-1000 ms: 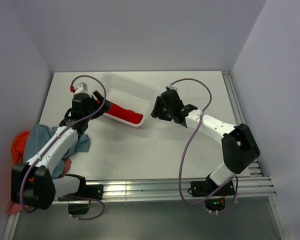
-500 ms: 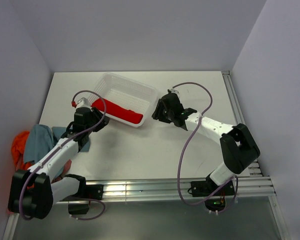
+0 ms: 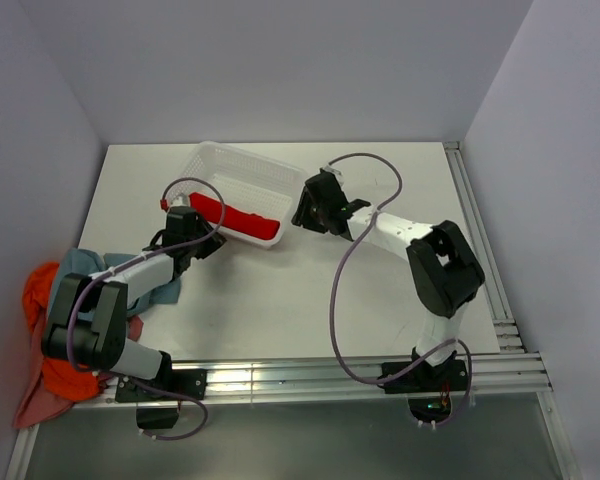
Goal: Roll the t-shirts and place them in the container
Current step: Place the rolled tshirt into the container
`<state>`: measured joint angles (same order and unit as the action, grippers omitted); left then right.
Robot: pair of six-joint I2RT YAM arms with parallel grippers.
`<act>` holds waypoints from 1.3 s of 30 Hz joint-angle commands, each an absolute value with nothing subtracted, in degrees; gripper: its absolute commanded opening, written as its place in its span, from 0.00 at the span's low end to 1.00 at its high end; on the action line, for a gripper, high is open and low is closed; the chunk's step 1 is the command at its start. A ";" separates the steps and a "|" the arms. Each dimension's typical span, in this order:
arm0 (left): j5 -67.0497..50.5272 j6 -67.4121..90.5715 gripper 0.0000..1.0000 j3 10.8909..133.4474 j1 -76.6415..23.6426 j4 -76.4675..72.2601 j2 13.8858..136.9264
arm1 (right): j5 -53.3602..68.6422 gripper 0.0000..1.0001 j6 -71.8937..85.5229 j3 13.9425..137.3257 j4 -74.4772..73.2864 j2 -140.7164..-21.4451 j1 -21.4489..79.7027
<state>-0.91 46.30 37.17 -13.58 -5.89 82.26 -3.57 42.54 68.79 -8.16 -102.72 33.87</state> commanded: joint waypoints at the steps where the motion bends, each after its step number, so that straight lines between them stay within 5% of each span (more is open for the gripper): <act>1: -1.58 47.54 0.30 41.22 -13.01 -12.64 86.38 | -4.83 0.49 43.68 76.70 -6.24 -107.20 33.75; 17: -1.23 53.00 0.30 63.53 -6.94 -16.52 108.63 | 8.08 0.66 48.87 104.15 3.86 -131.14 31.55; 29: -4.22 52.39 0.40 60.92 -7.99 -17.77 104.07 | 7.47 0.68 42.90 80.61 11.60 -109.53 29.71; 39: -5.54 47.91 0.67 46.08 -9.93 -14.07 85.38 | 6.06 0.66 36.13 59.54 14.83 -89.94 29.71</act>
<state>-4.32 51.05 49.17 -9.37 -14.63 91.33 6.87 39.31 64.18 11.09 -95.07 29.98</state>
